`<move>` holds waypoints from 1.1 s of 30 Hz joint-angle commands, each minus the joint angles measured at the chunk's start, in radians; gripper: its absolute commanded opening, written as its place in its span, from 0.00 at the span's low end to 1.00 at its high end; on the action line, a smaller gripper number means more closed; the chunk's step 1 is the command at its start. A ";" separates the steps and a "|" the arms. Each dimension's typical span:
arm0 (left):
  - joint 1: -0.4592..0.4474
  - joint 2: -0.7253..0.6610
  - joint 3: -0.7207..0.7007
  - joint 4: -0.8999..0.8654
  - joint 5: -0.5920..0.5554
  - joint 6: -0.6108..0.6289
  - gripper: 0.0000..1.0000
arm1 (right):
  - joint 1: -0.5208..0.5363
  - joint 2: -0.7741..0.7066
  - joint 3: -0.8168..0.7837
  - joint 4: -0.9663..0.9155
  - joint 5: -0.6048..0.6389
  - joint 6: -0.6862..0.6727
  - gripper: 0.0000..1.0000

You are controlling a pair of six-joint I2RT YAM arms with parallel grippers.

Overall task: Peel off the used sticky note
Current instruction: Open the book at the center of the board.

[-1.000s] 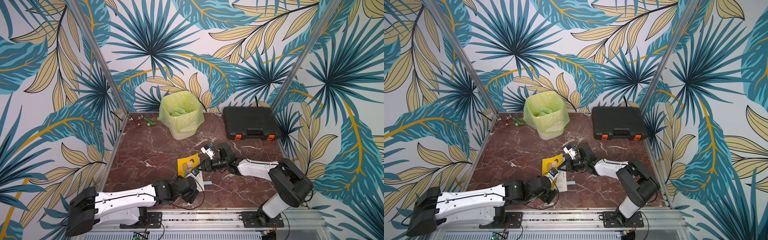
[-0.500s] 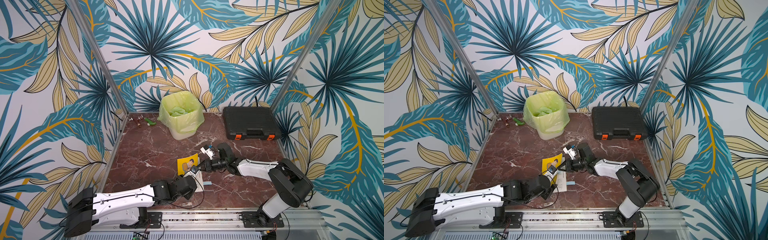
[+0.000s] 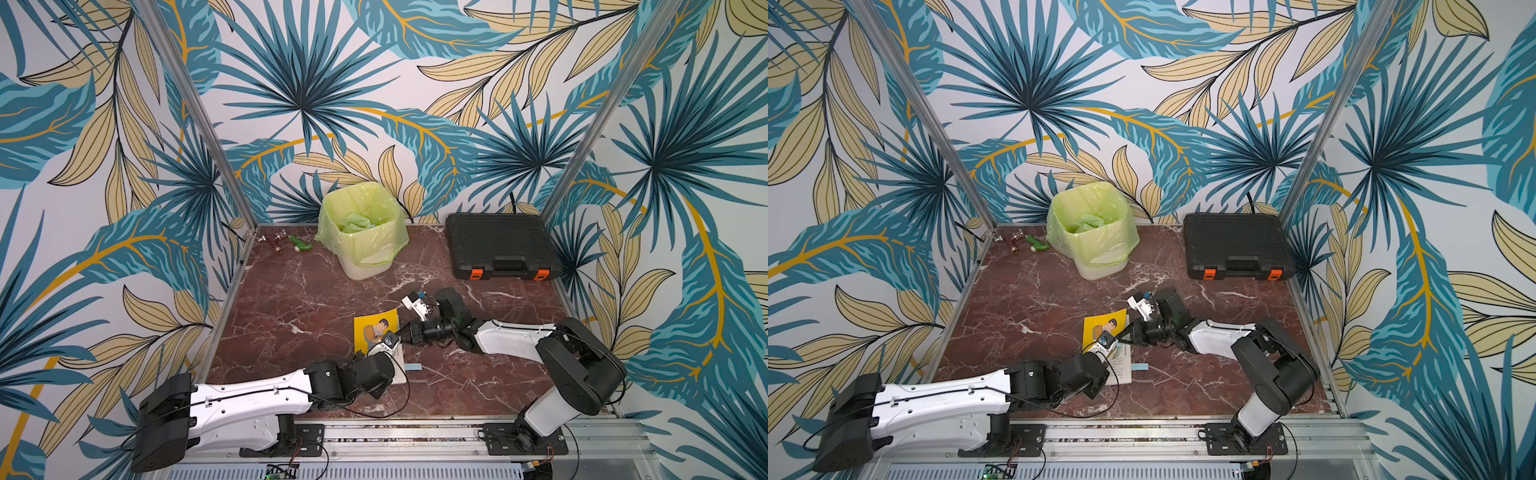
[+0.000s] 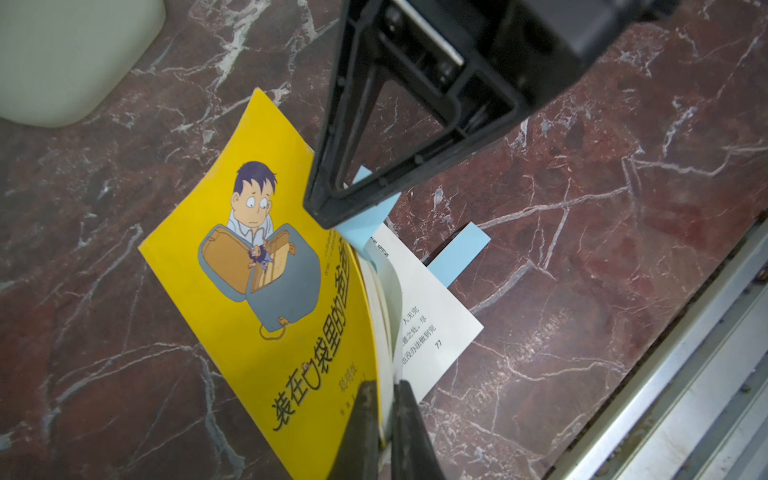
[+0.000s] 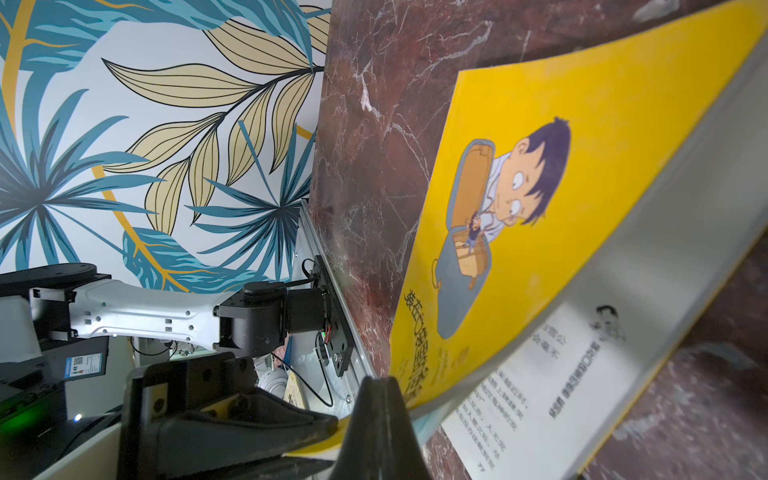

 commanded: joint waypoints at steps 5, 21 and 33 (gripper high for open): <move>0.003 -0.012 -0.021 0.026 -0.036 0.010 0.00 | 0.007 -0.043 -0.035 -0.039 0.043 -0.015 0.00; 0.014 -0.122 -0.097 0.080 -0.063 0.018 0.00 | 0.007 -0.054 -0.089 -0.181 0.229 -0.022 0.00; 0.020 -0.102 -0.097 0.101 -0.050 0.028 0.00 | 0.008 -0.058 -0.091 -0.139 0.224 0.006 0.06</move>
